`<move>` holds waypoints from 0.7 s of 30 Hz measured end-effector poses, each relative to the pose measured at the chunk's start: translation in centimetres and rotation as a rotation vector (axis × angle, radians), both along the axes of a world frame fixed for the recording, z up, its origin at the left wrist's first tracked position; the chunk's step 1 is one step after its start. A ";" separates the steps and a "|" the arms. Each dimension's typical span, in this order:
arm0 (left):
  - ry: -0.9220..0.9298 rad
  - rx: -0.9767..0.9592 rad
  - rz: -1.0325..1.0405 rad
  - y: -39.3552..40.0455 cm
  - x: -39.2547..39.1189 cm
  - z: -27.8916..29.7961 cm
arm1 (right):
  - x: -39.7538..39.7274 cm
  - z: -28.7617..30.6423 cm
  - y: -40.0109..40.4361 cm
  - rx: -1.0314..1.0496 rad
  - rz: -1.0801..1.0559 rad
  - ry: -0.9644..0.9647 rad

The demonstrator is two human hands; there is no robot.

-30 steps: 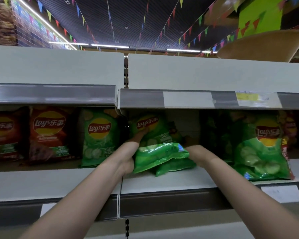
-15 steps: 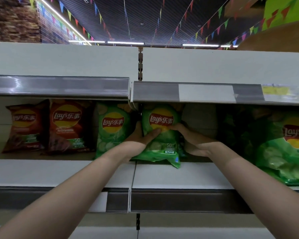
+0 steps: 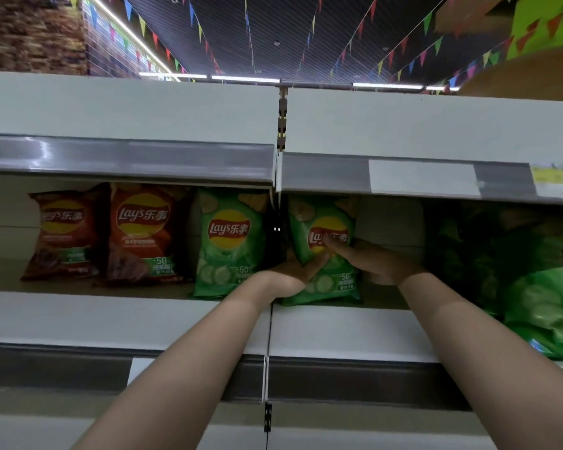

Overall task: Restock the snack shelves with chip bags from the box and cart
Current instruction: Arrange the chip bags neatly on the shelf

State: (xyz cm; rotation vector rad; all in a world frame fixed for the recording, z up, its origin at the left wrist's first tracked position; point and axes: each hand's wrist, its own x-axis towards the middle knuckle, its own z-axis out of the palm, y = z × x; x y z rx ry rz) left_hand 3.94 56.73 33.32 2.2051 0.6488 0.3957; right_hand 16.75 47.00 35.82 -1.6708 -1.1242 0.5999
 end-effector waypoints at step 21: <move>-0.569 0.194 -0.003 -5.7 -8.4 0.4 | -10.3 -1.8 -7.1 0.072 -0.510 -0.534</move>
